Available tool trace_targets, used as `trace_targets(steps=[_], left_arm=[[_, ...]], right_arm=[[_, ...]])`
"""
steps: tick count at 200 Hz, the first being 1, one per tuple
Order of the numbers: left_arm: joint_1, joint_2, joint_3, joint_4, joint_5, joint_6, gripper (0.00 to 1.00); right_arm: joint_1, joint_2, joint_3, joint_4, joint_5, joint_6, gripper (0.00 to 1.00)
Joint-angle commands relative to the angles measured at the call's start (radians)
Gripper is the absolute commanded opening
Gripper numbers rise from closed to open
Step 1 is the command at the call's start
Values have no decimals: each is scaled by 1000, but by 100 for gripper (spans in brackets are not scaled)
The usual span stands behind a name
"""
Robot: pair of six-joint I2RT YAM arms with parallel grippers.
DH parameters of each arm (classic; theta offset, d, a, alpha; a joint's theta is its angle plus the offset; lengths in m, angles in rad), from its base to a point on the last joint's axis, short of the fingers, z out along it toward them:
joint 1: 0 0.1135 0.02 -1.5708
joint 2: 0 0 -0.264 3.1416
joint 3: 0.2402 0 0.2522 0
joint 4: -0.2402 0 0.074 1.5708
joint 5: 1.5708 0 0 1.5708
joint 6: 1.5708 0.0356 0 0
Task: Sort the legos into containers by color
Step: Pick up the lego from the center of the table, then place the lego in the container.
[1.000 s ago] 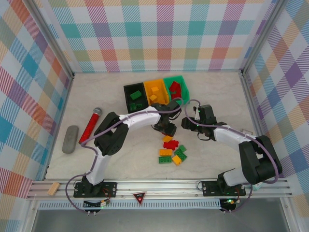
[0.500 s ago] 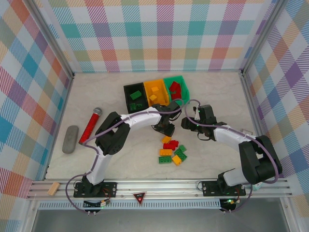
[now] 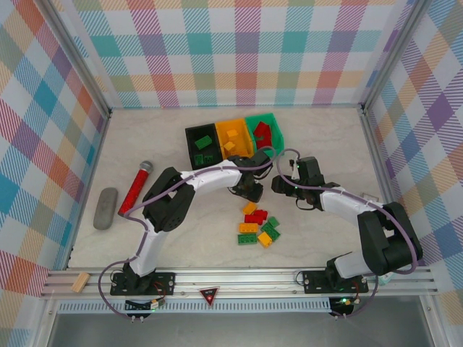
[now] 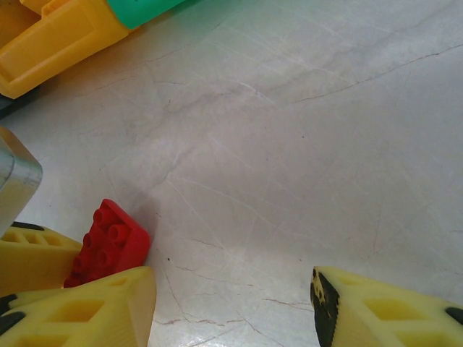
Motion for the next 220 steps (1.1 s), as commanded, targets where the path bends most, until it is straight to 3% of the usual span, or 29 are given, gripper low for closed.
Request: trace_targets(steps=[1, 51, 140, 163, 171, 185, 220], left_arm=[[0, -72, 7, 23, -27, -21, 37], [50, -53, 125, 41, 16, -50, 37], [190, 122, 509, 124, 108, -113, 36], [195, 199, 630, 118, 48, -101, 36], [200, 221, 655, 130, 45, -115, 38], [208, 252, 683, 151, 26, -153, 53], [210, 233, 652, 207, 64, -177, 55]], right_arm=[[-2, 13, 34, 10, -10, 16, 60], [-1, -27, 10, 19, 32, 23, 60], [-8, -93, -26, 33, 65, 26, 62], [-8, -88, -24, 36, 65, 26, 62], [-8, -88, -25, 36, 63, 27, 62], [-8, -87, -26, 39, 58, 28, 62], [-8, -84, -23, 43, 33, 34, 62]])
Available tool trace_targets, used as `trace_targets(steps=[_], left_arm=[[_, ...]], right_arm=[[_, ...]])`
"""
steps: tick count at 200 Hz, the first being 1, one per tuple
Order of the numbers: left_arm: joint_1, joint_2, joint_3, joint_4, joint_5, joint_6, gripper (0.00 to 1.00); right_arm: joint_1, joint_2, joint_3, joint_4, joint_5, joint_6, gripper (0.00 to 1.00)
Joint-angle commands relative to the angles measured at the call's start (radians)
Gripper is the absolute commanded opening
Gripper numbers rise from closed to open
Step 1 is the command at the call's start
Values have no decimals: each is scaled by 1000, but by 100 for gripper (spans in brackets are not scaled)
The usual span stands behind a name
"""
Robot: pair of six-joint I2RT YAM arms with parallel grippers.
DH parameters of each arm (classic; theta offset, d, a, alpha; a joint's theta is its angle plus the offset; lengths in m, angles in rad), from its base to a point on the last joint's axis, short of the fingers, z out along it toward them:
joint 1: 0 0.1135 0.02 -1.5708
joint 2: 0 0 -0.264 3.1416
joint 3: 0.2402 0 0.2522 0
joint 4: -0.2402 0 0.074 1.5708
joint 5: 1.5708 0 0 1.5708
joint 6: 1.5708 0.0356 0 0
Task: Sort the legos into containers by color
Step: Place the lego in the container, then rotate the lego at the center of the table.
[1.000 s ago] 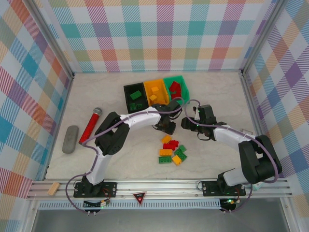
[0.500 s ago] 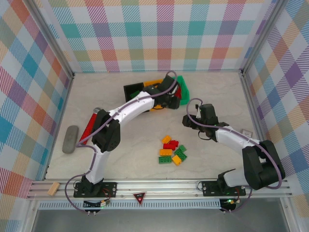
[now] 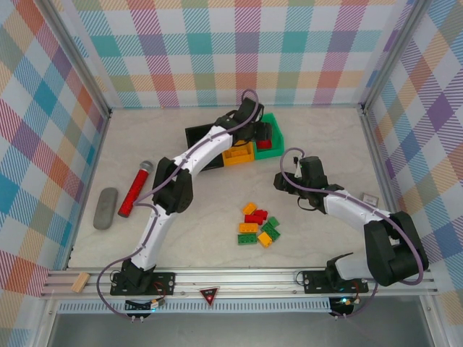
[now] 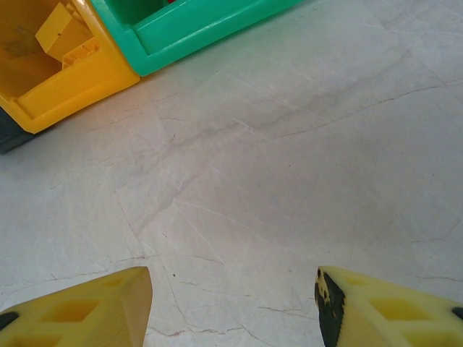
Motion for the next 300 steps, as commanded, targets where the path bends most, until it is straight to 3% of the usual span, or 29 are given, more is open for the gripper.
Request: trace_targets(steps=[1, 75, 141, 193, 247, 300], left_arm=[[2, -33, -10, 67, 17, -28, 55], [-16, -453, -716, 499, -17, -27, 55], [-16, -746, -1182, 641, -56, -24, 55], [-7, -938, -1378, 585, -88, 9, 55], [7, -1030, -1542, 544, -142, 40, 54], [12, -1037, -1588, 556, -151, 98, 54]], right_arm=[[-8, -5, -8, 34, -28, 16, 62], [-8, 15, -3, 39, -54, 29, 62], [-8, 66, 3, 62, -124, 43, 62], [-1, 187, 57, 54, -268, 19, 61], [78, 140, -10, 13, -332, 35, 60], [197, 43, 8, -297, -255, -52, 60]])
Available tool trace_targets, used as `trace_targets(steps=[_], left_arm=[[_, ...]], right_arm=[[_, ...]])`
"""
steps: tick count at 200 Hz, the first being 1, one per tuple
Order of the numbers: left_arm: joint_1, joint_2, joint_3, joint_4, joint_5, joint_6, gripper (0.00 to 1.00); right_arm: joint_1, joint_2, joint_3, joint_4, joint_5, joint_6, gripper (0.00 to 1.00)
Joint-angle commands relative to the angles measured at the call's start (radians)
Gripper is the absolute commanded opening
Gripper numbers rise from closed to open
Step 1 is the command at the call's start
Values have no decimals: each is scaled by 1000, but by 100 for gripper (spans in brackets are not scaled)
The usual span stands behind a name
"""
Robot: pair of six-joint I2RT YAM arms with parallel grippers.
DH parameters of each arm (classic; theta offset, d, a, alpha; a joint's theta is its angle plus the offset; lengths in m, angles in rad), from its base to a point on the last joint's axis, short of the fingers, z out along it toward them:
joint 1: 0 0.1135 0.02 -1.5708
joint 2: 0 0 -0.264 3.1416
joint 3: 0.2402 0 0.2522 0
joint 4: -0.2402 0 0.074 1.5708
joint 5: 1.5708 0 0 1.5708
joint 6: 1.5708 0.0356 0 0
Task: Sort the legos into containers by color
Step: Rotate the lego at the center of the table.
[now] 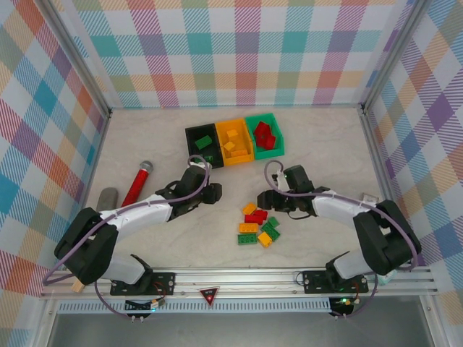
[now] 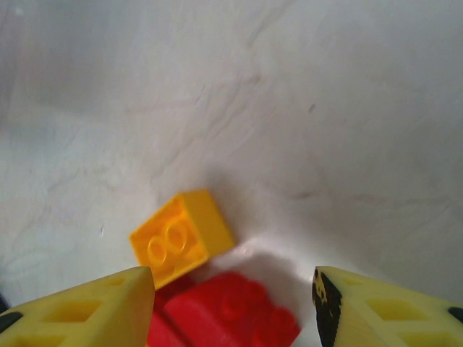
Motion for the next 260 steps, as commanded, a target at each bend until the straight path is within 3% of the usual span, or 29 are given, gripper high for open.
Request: trace_targets(steps=[1, 33, 70, 132, 260], left_arm=[[9, -17, 7, 9, -20, 54, 54], [13, 6, 24, -2, -11, 98, 54], [27, 31, 24, 18, 9, 101, 53], [44, 7, 7, 28, 35, 96, 53], [50, -41, 2, 9, 72, 91, 53]], right_arm=[[42, -35, 17, -189, 37, -56, 60], [75, -38, 52, -292, 64, -62, 61], [146, 18, 103, -348, 187, -53, 60], [148, 62, 160, -358, 293, -11, 60], [148, 104, 290, -367, 305, -4, 62]])
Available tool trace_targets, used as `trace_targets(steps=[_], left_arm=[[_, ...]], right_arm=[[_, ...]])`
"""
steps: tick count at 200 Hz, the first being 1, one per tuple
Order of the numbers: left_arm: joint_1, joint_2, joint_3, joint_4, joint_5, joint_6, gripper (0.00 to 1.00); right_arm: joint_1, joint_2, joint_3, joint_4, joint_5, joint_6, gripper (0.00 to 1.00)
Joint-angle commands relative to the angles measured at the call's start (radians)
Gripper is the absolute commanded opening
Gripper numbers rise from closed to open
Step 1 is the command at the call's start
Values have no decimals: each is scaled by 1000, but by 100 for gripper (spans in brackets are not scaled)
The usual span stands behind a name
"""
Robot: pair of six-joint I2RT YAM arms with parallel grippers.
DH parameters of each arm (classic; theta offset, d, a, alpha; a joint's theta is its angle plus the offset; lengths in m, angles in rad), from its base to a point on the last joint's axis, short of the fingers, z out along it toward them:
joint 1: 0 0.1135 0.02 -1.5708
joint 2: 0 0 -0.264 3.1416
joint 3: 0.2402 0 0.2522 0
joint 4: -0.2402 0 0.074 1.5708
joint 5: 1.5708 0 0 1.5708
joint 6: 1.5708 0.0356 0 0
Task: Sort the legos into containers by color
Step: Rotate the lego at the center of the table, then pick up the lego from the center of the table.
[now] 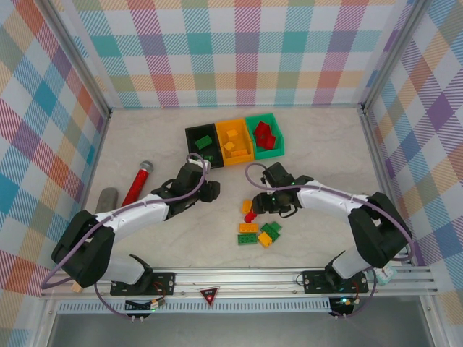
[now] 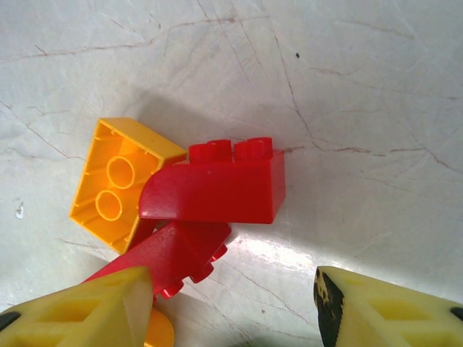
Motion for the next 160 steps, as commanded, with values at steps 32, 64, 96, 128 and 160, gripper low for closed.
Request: trace_targets(steps=[32, 64, 96, 128, 160], left_arm=[[11, -21, 2, -15, 27, 10, 53], [10, -27, -5, -8, 41, 4, 53], [10, -7, 0, -3, 57, 1, 54], [11, 3, 7, -3, 59, 1, 54], [10, 3, 6, -3, 58, 1, 54]], right_arm=[[1, 98, 104, -23, 20, -17, 62], [2, 145, 110, -32, 15, -26, 63], [4, 159, 109, -40, 32, -22, 63], [4, 146, 103, -33, 54, -29, 60], [4, 172, 129, -37, 58, -52, 60]])
